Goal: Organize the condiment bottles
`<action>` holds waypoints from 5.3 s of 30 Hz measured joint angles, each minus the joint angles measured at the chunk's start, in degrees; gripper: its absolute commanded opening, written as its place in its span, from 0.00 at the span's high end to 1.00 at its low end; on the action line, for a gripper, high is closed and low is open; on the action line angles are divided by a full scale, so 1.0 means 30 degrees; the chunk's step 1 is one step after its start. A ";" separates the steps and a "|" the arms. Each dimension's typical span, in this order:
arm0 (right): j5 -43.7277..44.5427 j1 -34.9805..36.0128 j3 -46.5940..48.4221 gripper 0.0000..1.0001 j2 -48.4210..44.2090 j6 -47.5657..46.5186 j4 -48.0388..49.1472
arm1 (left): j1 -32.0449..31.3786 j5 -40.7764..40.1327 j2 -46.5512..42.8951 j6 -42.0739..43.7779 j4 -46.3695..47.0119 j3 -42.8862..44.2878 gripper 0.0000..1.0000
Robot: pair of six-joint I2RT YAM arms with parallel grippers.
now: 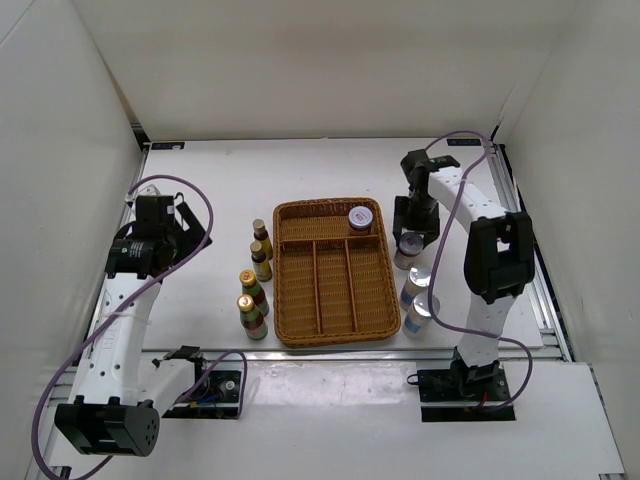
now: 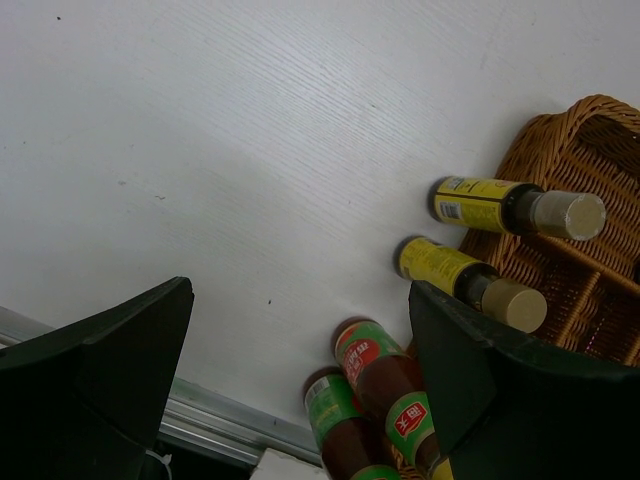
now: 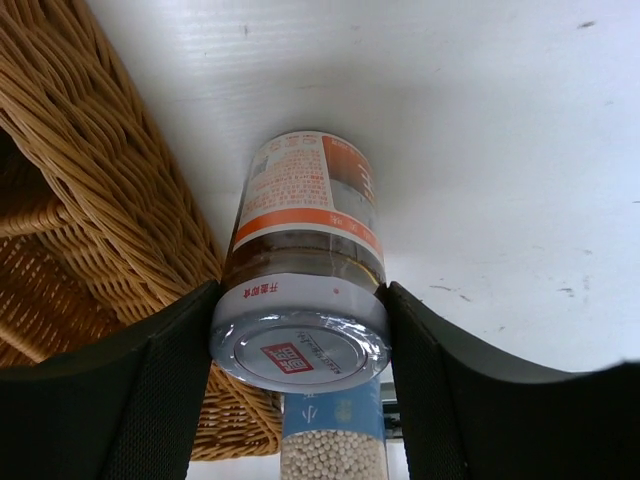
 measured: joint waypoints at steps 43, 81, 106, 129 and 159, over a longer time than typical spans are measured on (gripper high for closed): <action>0.1122 0.8327 1.4222 0.61 0.7606 -0.1953 -0.0852 | -0.1486 0.0845 -0.0794 0.0896 0.0772 -0.0656 0.00; 0.3002 0.4656 -0.4262 0.01 -1.0244 0.3606 -0.5027 | -0.2215 0.1020 -0.0678 0.0597 0.1078 -0.1872 0.00; 0.3308 0.4481 -0.7745 0.32 -0.9049 0.3854 -0.2259 | -0.2215 0.1588 -0.0729 0.0576 0.1209 -0.2040 0.00; 0.2892 0.6229 0.1974 1.00 -0.8378 0.1413 -0.2841 | -0.2215 0.1603 -0.0729 0.0758 0.1209 -0.2040 0.00; 0.2805 0.7410 0.2586 0.07 -0.3643 0.0481 -0.3002 | -0.2215 0.1603 -0.0729 0.0765 0.1209 -0.2047 0.00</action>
